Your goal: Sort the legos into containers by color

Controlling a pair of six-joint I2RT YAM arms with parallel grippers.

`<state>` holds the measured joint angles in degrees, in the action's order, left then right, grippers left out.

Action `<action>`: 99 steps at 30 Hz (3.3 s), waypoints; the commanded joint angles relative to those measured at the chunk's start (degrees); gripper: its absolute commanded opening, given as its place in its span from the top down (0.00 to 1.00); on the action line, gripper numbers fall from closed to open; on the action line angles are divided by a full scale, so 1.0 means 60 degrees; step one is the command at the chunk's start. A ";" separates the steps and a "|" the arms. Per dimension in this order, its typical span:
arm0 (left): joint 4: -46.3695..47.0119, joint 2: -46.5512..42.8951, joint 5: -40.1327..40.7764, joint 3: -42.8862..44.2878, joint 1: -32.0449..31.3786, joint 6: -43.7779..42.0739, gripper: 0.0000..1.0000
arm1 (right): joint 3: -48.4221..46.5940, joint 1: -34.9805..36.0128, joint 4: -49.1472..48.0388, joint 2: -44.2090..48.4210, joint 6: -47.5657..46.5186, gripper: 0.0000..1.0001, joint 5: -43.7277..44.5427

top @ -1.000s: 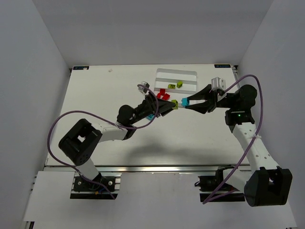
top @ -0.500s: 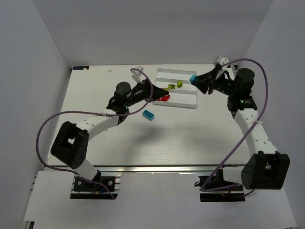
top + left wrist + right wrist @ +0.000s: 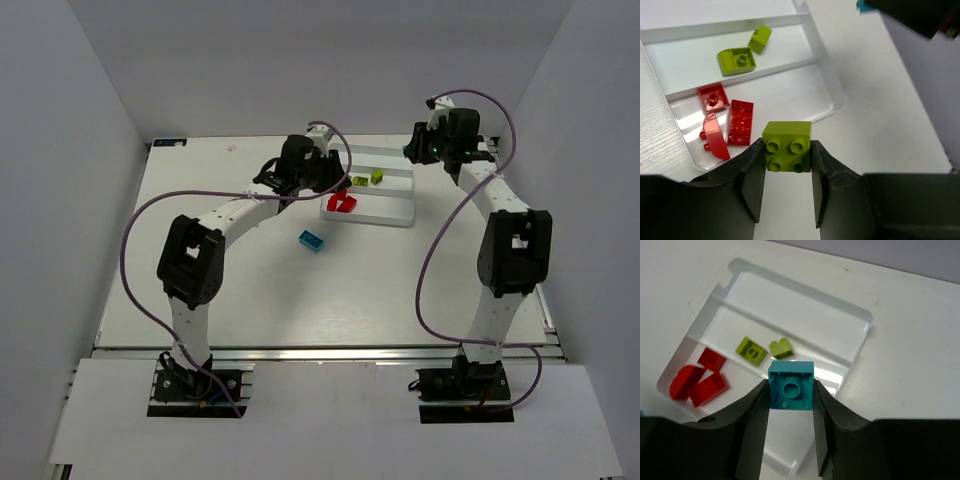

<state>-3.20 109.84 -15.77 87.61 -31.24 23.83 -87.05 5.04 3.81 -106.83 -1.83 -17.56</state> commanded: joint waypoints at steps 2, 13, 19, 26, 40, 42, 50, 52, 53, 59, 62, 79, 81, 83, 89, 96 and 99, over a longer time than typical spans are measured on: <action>-0.1092 0.0749 0.0620 0.1566 0.0022 -0.0691 1.00 | -0.2320 0.0113 0.0550 -0.1851 0.0699 1.00 0.1052; 0.0342 0.1951 0.1105 0.2053 0.0022 -0.1292 1.00 | -0.6100 0.0229 0.0757 -0.5205 0.1505 1.00 0.0847; 0.1178 0.2171 0.1032 0.1980 0.0022 -0.1335 1.00 | -0.6513 0.0332 0.0668 -0.5809 0.1520 0.93 0.0979; 0.1428 0.2625 0.1207 0.2461 0.0022 -0.1482 1.00 | -0.6235 0.0303 0.0697 -0.5678 0.1505 0.49 0.0759; 0.1662 0.4118 0.2041 0.4013 0.0022 -0.1789 1.00 | -0.0039 -0.0414 -0.1127 0.0175 0.2089 1.00 -0.1845; 0.1632 0.4353 0.2173 0.4264 0.0022 -0.1863 1.00 | 0.1259 -0.0736 -0.1528 0.1899 0.2325 1.00 -0.2707; 0.1164 0.4954 0.2453 0.4807 0.0022 -0.1702 0.80 | 0.3989 -0.1337 -0.0800 0.5190 0.1463 0.47 -0.4381; 0.1018 0.4969 0.2438 0.4792 0.0022 -0.1600 0.54 | 0.4092 -0.1440 -0.0680 0.5352 0.1374 0.44 -0.4645; 0.0974 0.4940 0.2409 0.4749 0.0022 -0.1570 0.50 | 0.4238 -0.1440 -0.0665 0.5411 0.1301 0.42 -0.4733; 0.0812 0.4311 0.2467 0.4500 0.0022 -0.1614 0.28 | 0.4386 -0.1294 0.0139 0.5121 -0.0029 0.42 -0.5258; 0.0798 0.3609 0.2467 0.4295 0.0022 -0.1731 0.25 | 0.4284 -0.1090 0.0973 0.4769 -0.0924 0.40 -0.5305; -0.2553 -0.7154 0.4455 -0.5019 0.0989 -0.1041 0.36 | 0.1853 0.4387 0.3247 0.0609 -0.2349 0.11 -0.1675; -0.2849 -0.8687 0.4867 -0.6015 0.0989 -0.1247 0.33 | 0.1457 0.4550 0.3115 0.0198 -0.2216 0.11 -0.0957; -0.3142 -0.9572 0.5364 -0.6790 0.0989 -0.1496 0.29 | 0.1034 0.4843 0.3172 -0.0283 -0.2186 0.11 -0.0780; -0.3276 -1.1728 0.5647 -0.8067 0.0989 -0.1805 0.23 | 0.0577 0.5604 0.2647 -0.1340 -0.1952 0.11 0.0171; -0.2997 -1.1876 0.5616 -0.8420 0.0989 -0.1863 0.23 | -0.0258 0.5986 0.2500 -0.2410 -0.2025 0.17 0.0993; -0.2997 -1.1906 0.5660 -0.8406 0.0989 -0.1892 0.23 | -0.0244 0.6001 0.2309 -0.2498 -0.2025 0.31 0.1022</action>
<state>-21.85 38.98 16.91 37.32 -25.23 13.28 -87.24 41.08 18.65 -120.77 -14.13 -13.82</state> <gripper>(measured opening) 0.769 0.717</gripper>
